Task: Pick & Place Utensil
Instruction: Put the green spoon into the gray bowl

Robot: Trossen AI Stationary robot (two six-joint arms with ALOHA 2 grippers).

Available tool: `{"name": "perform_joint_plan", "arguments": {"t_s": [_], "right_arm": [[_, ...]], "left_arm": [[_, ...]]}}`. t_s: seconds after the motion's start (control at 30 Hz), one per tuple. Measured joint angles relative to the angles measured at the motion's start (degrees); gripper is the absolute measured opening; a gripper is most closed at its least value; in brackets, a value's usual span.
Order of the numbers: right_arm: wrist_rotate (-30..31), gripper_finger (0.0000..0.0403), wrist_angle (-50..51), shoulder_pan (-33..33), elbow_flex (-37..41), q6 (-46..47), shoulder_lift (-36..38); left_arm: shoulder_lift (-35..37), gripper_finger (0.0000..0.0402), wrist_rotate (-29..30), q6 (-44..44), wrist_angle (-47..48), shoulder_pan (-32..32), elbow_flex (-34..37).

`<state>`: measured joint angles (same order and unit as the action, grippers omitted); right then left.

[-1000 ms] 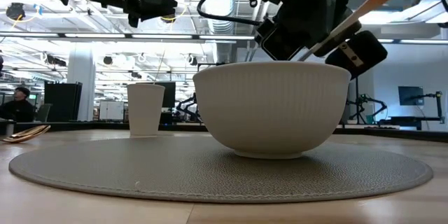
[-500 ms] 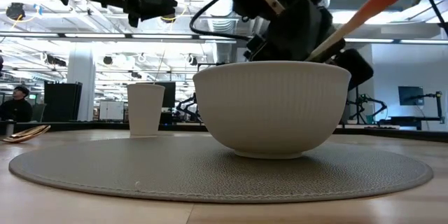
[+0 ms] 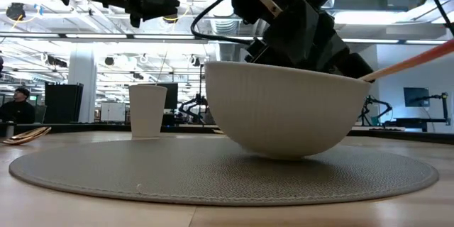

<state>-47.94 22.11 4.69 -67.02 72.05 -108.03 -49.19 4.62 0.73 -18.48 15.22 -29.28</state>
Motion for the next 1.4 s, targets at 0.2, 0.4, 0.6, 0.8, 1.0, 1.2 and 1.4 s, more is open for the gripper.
{"name": "perform_joint_plan", "arguments": {"t_s": [0.2, 0.4, 0.6, 0.8, 1.0, 1.2, 1.4], "right_arm": [[-0.16, 0.0066, -0.42, -0.32, 0.00, -0.25, 0.00], [-0.01, 0.0066, -2.63, -1.18, -0.13, -1.94, 0.75], [0.10, 0.0066, -2.22, -2.45, -3.15, -4.75, 2.17], [-0.70, 0.0066, -1.11, -3.84, -8.57, -13.48, 3.06], [2.15, 0.0066, 7.67, -6.73, -12.26, -27.72, 8.15], [26.40, 0.0066, 24.66, -10.02, -12.20, -42.88, 19.23], [51.62, 0.0066, 29.30, -10.49, -10.38, -50.26, 30.39]], "left_arm": [[0.00, 0.0140, 0.02, 0.00, 0.00, 0.00, 0.00], [0.00, 0.0140, 0.02, 0.00, 0.00, 0.00, 0.00], [0.00, 0.0140, 0.02, 0.00, -0.03, 0.00, 0.00], [0.00, 0.0140, 0.00, 0.00, -0.08, -0.02, 0.02], [0.04, 0.0140, 0.02, 0.00, -0.70, -0.03, 0.03], [-0.07, 0.0140, 0.01, 0.00, -2.31, -0.07, 0.05], [-0.11, 0.0140, -0.34, 0.21, -4.24, -0.25, 0.07]]}}
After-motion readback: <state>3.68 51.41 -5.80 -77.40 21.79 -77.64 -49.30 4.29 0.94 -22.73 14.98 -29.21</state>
